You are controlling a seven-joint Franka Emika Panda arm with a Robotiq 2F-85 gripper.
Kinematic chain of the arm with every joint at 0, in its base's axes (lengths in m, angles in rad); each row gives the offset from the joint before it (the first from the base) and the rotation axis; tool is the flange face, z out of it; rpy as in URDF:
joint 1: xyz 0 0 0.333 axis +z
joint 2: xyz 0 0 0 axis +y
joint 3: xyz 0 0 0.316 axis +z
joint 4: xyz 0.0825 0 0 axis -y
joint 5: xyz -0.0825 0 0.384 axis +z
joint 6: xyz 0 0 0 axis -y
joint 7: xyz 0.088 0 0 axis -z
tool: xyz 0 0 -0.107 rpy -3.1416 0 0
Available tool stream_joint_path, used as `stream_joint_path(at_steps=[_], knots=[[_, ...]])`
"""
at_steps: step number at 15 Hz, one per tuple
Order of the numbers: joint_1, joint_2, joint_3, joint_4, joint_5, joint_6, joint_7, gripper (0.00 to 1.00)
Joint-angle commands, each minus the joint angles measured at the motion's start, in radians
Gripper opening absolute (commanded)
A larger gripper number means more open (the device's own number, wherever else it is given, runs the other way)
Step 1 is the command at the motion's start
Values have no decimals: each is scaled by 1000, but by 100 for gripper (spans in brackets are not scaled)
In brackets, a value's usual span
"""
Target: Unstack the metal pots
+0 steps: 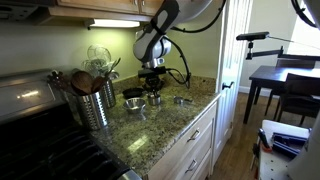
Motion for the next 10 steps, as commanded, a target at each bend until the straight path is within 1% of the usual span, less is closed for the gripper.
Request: stream_joint_path(at_steps=[1,10], knots=[[29,-88,-15,-67,-63,-49,4,7],[43,-153,-4,-100,-159,-95,-4,7]])
